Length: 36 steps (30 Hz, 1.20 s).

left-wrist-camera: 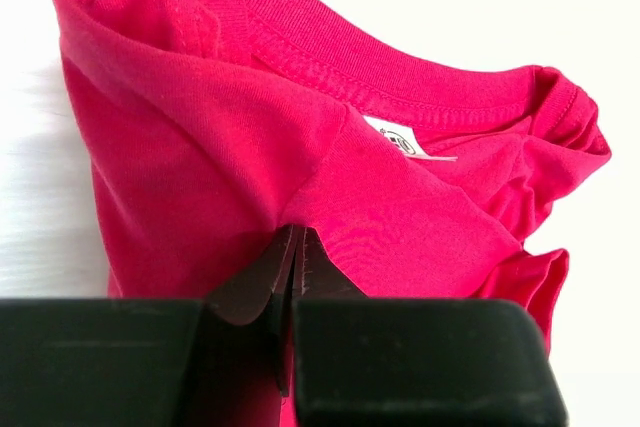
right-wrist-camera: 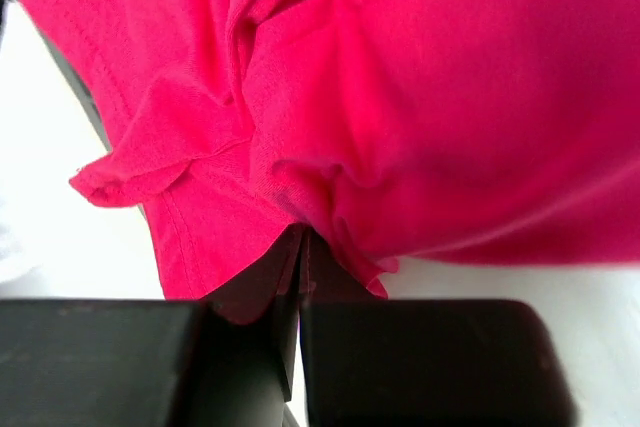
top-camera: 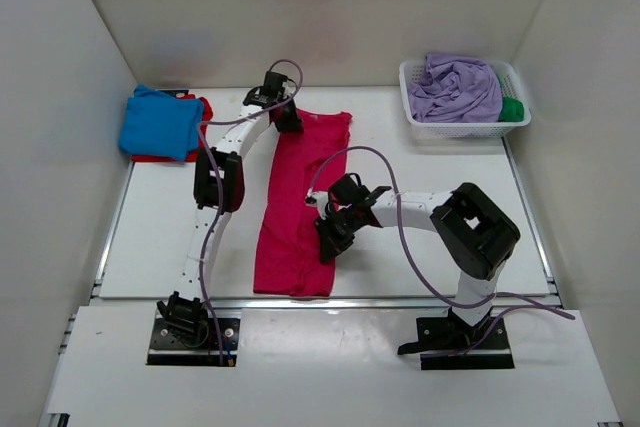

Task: Fold and stack the t-shirts
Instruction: Rotate the tshirt 90 degrees, then grab the bottom of the folded rectangular tshirt with both arms

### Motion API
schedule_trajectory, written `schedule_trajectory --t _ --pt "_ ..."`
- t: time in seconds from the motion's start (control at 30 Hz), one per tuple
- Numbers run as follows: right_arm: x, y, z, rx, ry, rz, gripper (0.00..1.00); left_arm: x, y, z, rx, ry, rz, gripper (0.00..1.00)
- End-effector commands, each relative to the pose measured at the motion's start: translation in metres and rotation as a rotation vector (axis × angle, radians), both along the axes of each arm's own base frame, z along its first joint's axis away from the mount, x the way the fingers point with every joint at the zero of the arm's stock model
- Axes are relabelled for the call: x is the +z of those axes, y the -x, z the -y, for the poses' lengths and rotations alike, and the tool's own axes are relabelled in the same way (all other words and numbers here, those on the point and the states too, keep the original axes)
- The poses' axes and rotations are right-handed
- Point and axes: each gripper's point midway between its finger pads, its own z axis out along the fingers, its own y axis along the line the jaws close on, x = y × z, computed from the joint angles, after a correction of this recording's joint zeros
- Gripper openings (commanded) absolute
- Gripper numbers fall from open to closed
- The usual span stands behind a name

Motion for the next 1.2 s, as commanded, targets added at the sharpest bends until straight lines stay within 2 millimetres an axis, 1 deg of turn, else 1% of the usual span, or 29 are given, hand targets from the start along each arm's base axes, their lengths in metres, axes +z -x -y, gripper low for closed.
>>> schedule_trajectory --t 0.0,0.07,0.1,0.2,0.23,0.3,0.37,0.4,0.43,0.47,0.5,0.53,0.57,0.6,0.63,0.67,0.7,0.73,0.77,0.8,0.83,0.87,0.9,0.93,1.03,1.07,1.1,1.13,1.17 --pt "-0.024 0.001 0.049 -0.007 0.174 0.016 0.01 0.007 -0.018 -0.04 0.145 0.002 0.004 0.1" --pt "-0.027 0.002 0.056 -0.014 0.175 0.007 0.01 0.011 -0.028 -0.043 0.169 0.072 0.017 0.09" --pt "-0.029 0.006 0.059 -0.016 0.178 0.0 0.0 0.019 -0.033 -0.041 0.175 0.108 0.032 0.1" --pt "-0.031 0.012 0.058 -0.003 0.169 -0.021 0.0 0.027 -0.05 -0.039 0.181 0.183 0.075 0.1" --pt "-0.033 0.014 0.059 0.001 0.173 -0.026 0.0 0.031 -0.051 -0.031 0.15 0.223 0.081 0.09" --pt "-0.033 0.01 0.056 0.038 0.152 0.021 0.0 0.052 -0.058 -0.013 0.088 0.325 0.143 0.09" --pt "-0.025 0.003 0.052 0.037 0.127 0.052 0.0 0.103 -0.05 0.018 -0.07 0.513 0.187 0.13" --pt "-0.021 -0.003 0.049 0.043 0.118 0.066 0.0 0.148 -0.05 0.027 -0.112 0.573 0.262 0.15" --pt "-0.016 -0.006 0.047 0.047 0.105 0.085 0.0 0.167 -0.042 0.037 -0.166 0.594 0.283 0.17" --pt "-0.001 -0.016 0.037 0.056 0.073 0.14 0.0 0.206 -0.037 0.039 -0.2 0.577 0.366 0.2" --pt "0.012 -0.025 0.032 0.06 0.061 0.188 0.03 0.232 -0.024 0.041 -0.24 0.546 0.402 0.26" --pt "0.018 -0.028 0.03 0.061 0.056 0.21 0.05 0.239 -0.015 0.036 -0.271 0.5 0.412 0.28" --pt "0.028 -0.031 0.026 0.068 0.054 0.245 0.11 0.258 0.005 0.038 -0.304 0.486 0.407 0.31" --pt "0.045 -0.038 0.02 0.059 0.038 0.287 0.18 0.253 0.026 0.023 -0.306 0.4 0.359 0.33" --pt "0.052 -0.039 0.018 0.052 0.037 0.298 0.3 0.244 0.059 0.01 -0.323 0.319 0.294 0.33" --pt "0.06 -0.039 0.02 0.036 0.034 0.318 0.34 0.233 0.073 -0.003 -0.291 0.265 0.263 0.32" --pt "0.069 -0.038 0.021 0.0 0.026 0.327 0.38 0.224 0.105 -0.023 -0.255 0.241 0.253 0.32" --pt "0.073 -0.04 0.024 -0.024 0.023 0.329 0.39 0.23 0.112 -0.035 -0.21 0.268 0.304 0.33" --pt "0.076 -0.034 0.027 -0.064 0.019 0.309 0.42 0.21 0.155 -0.062 -0.146 0.285 0.248 0.34" --pt "0.077 -0.032 0.034 -0.113 0.025 0.29 0.43 0.207 0.19 -0.074 -0.107 0.319 0.247 0.36" --pt "0.075 -0.03 0.038 -0.138 0.036 0.278 0.44 0.195 0.209 -0.088 -0.08 0.294 0.218 0.36" --pt "0.072 -0.026 0.045 -0.172 0.058 0.257 0.44 0.176 0.243 -0.096 -0.053 0.222 0.165 0.35" --pt "0.068 -0.016 0.049 -0.199 0.081 0.227 0.44 0.161 0.26 -0.111 -0.035 0.096 0.179 0.35" --pt "0.062 -0.013 0.057 -0.251 0.11 0.205 0.42 0.144 0.289 -0.106 -0.081 0.037 0.14 0.36" --pt "0.05 0.002 0.065 -0.364 0.139 0.135 0.43 0.087 0.346 -0.11 -0.099 -0.019 -0.013 0.4" --pt "0.05 0.006 0.065 -0.377 0.136 0.14 0.44 0.078 0.357 -0.108 -0.101 -0.016 -0.031 0.41" --pt "0.049 0.012 0.065 -0.408 0.134 0.137 0.46 0.066 0.371 -0.112 -0.09 -0.02 -0.04 0.45" --pt "0.044 0.018 0.069 -0.451 0.151 0.118 0.53 0.055 0.385 -0.111 -0.087 -0.009 -0.04 0.5" --pt "0.038 0.024 0.071 -0.485 0.164 0.09 0.56 0.054 0.39 -0.106 -0.088 0.009 -0.024 0.52"
